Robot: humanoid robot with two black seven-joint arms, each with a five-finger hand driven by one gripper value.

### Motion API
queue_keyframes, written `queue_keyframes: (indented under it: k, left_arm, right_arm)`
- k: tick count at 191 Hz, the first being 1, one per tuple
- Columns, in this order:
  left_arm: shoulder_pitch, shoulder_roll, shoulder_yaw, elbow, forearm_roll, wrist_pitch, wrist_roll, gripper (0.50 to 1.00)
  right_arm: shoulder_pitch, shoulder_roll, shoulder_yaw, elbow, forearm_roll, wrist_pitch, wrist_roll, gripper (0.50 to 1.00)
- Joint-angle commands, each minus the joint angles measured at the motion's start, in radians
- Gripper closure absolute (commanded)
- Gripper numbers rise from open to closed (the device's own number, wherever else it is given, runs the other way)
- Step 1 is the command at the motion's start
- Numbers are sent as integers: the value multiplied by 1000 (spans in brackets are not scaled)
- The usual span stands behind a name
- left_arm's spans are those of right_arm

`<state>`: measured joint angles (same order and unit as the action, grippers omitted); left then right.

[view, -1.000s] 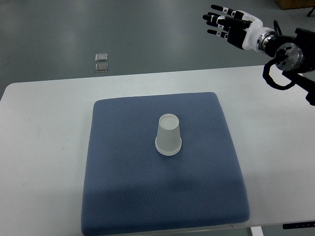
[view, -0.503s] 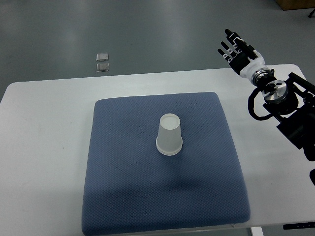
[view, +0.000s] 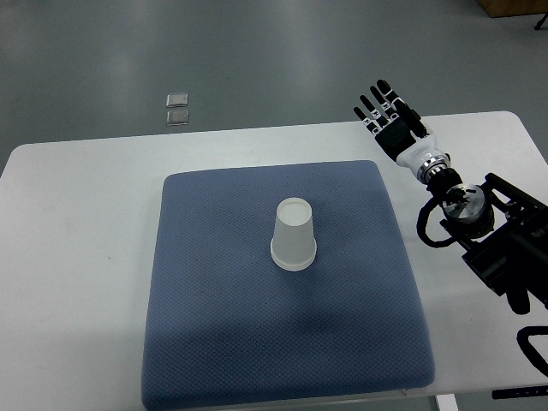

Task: Stack paper cups

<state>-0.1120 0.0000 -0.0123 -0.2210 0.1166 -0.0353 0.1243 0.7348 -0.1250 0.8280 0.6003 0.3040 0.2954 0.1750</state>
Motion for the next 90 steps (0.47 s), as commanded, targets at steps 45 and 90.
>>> queue_keyframes:
  k: [45,90]
  left_arm:
    - [0,0,3,-3,0,0,0,500]
    - [0,0,2,-1,0,0,0,500]
  right_arm:
    - [3,58,-1,-97,0,14,0,579]
    - [3,61,0,-99,0,14,1,576]
